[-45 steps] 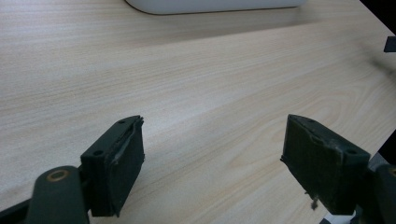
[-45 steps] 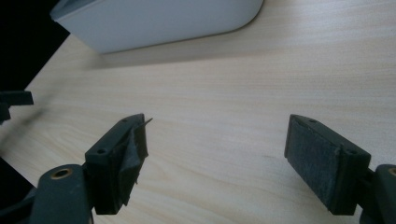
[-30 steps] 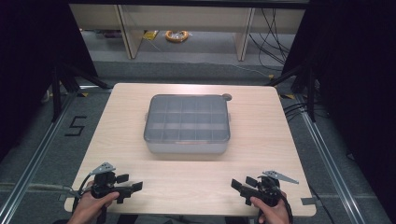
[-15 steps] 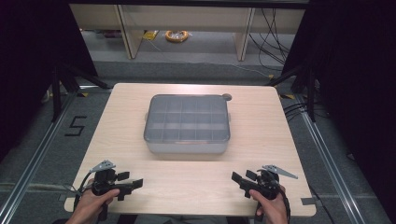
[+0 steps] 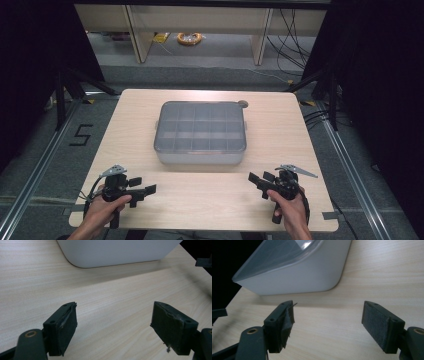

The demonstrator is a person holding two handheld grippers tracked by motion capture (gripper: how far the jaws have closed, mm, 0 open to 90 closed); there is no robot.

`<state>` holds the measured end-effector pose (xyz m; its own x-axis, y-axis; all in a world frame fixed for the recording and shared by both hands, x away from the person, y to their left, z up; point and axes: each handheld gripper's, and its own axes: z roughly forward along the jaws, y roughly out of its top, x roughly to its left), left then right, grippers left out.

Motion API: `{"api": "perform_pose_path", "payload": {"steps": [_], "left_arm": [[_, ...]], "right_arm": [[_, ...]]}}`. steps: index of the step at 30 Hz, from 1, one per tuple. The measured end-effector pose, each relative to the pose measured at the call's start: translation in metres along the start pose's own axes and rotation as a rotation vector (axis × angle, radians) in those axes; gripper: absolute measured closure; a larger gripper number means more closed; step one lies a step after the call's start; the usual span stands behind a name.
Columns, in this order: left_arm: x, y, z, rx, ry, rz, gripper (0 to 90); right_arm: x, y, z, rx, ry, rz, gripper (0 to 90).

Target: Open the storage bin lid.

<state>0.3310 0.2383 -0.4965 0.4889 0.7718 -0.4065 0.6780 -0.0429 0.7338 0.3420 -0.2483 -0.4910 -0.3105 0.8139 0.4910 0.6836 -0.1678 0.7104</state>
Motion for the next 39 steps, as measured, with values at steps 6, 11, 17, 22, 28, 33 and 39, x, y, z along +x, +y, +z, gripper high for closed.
{"api": "perform_pose_path", "payload": {"steps": [6,11,17,22,28,33,39], "left_arm": [[0.003,0.013,0.004,0.0,-0.008,-0.009,20.2],[0.008,0.024,0.003,-0.007,-0.032,-0.028,20.1],[0.015,0.043,0.004,-0.03,-0.048,-0.04,20.6],[0.022,0.062,0.005,-0.055,-0.034,-0.047,21.6],[0.03,0.078,0.013,-0.055,-0.032,-0.074,22.0],[0.036,0.093,0.028,-0.053,-0.027,-0.088,22.1],[0.039,0.103,0.039,-0.059,-0.005,-0.098,22.2]], "right_arm": [[-0.001,0.023,0.007,-0.018,-0.003,0.013,26.8],[-0.002,0.038,0.013,-0.024,0.023,0.067,27.0],[-0.004,0.051,0.022,-0.041,0.03,0.036,27.4],[-0.002,0.063,0.029,-0.05,0.028,0.013,27.8],[-0.001,0.078,0.036,-0.063,0.039,0.045,28.4],[-0.002,0.096,0.044,-0.075,0.021,0.087,29.5],[-0.001,0.108,0.058,-0.087,0.018,0.079,31.1]]}}
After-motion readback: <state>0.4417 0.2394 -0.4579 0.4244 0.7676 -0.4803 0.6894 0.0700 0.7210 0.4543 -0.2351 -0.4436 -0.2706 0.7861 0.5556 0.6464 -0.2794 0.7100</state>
